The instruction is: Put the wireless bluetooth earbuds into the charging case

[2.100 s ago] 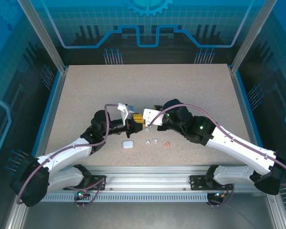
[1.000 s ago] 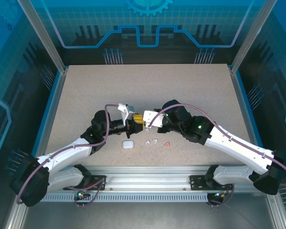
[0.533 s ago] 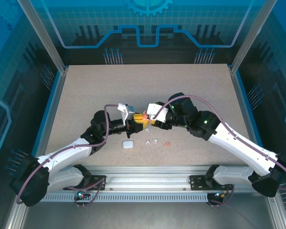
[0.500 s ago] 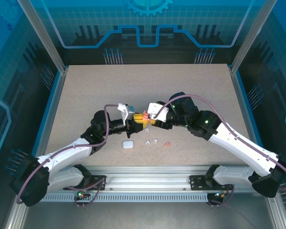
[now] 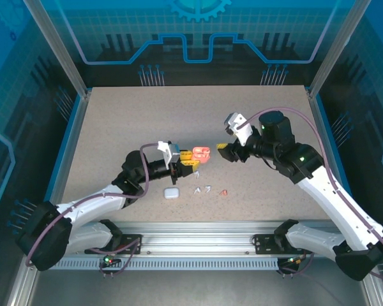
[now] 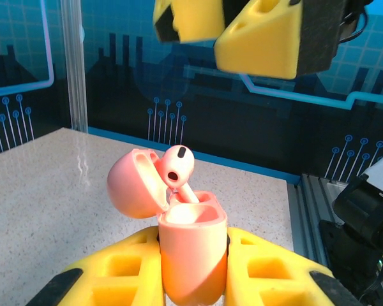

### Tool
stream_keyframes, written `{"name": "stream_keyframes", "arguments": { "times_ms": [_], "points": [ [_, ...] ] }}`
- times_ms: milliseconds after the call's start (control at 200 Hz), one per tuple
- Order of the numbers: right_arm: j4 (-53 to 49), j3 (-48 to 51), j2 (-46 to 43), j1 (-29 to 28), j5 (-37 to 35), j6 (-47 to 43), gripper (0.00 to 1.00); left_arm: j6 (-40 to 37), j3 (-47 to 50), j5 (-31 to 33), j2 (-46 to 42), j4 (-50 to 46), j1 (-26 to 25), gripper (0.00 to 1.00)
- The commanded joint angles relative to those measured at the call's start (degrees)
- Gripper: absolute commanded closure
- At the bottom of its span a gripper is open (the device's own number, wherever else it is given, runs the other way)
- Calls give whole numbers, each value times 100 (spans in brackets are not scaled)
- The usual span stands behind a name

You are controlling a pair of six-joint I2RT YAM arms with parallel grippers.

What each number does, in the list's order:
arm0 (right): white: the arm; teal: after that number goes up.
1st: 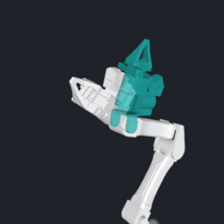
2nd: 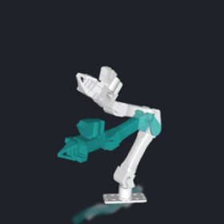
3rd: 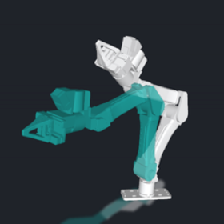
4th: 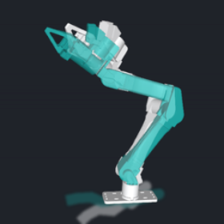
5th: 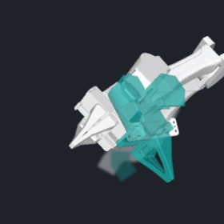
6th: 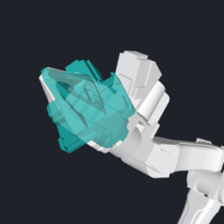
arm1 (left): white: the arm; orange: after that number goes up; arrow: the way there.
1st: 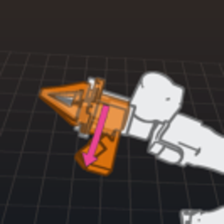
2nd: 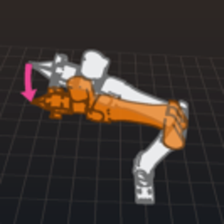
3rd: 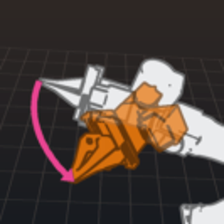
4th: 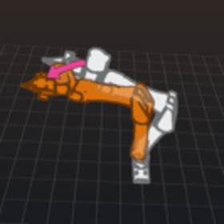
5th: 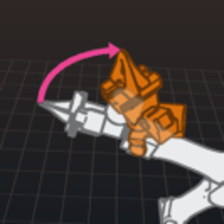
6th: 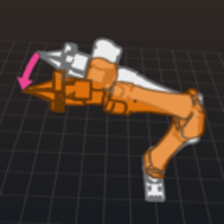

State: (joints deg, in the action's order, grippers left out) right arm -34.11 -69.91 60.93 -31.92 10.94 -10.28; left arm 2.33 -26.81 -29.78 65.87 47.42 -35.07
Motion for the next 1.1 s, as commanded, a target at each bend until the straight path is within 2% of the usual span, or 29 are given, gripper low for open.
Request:
{"name": "stream_keyframes", "arguments": {
  "times_ms": [0, 110, 295, 395, 540, 640, 830, 1091],
  "points": [
    [-8, -90, 31, 289, 1130, 874, 37, -343, 27, -10, 44, 483, -49, 100],
    [201, -64, 30, 397, 1829, 1495, 32, -387, 9, 20, 48, 483, -45, 100],
    [48, -259, 193, 389, 2299, 2400, 28, -356, 9, 34, 87, 573, -51, 100],
    [-260, -380, 280, 390, 2020, 2452, 28, -286, 42, 81, 103, 744, -46, 100],
    [-484, -89, 156, 414, 999, 2583, 27, -133, 125, 175, 97, 1029, -53, 100],
    [-771, 190, 215, 432, 539, 2686, 28, -106, 184, 297, -7, 1056, -52, 100],
    [-722, 1206, 268, 427, 158, 3110, 35, -290, 334, 469, -325, 815, -53, 100],
    [-4, 2530, 756, 339, 269, 3471, 46, -468, 391, 561, -766, 339, -52, 100]
  ]
}}
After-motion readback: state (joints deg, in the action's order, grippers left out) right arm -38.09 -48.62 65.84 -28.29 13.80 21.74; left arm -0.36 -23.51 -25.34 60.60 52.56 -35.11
